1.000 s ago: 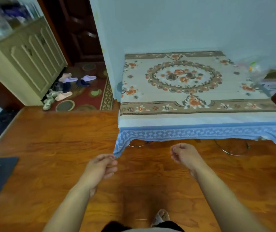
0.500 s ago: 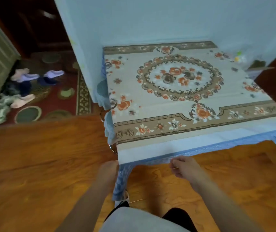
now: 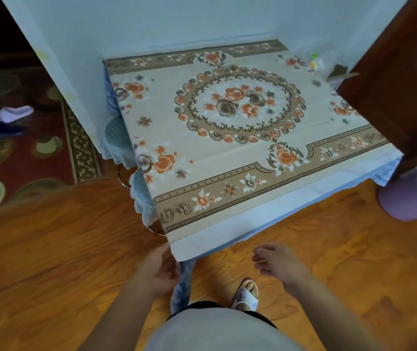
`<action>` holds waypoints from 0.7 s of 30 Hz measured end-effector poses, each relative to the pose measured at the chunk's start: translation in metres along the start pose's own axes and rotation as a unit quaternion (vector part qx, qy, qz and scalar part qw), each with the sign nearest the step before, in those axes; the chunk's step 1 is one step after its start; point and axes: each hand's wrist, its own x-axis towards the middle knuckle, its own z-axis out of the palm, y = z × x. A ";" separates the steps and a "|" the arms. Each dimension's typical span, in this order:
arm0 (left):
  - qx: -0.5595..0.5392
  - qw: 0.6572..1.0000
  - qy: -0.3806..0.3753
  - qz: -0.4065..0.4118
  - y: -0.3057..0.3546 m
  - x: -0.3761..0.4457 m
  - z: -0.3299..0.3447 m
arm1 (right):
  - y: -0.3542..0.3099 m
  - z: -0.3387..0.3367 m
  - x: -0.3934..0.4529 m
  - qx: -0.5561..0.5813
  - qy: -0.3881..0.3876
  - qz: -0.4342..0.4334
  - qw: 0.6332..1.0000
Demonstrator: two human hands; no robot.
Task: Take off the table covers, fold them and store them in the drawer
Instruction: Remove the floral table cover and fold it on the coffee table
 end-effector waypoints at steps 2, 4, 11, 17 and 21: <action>0.031 0.999 -0.009 -0.015 -0.005 0.004 -0.005 | 0.002 0.002 0.000 0.004 -0.003 0.008 1.000; 0.054 0.998 0.010 0.007 -0.008 0.009 -0.004 | 0.004 0.006 0.001 0.003 -0.008 0.018 1.000; 0.102 0.989 0.060 0.094 -0.013 0.020 -0.001 | -0.005 0.024 0.011 -0.016 -0.041 0.031 0.999; 0.062 0.990 0.045 0.117 -0.014 0.016 0.001 | -0.019 0.035 0.013 -0.030 -0.055 0.015 0.998; -0.024 0.997 0.018 0.074 -0.006 0.009 0.007 | -0.020 0.037 0.017 -0.036 -0.061 0.014 0.997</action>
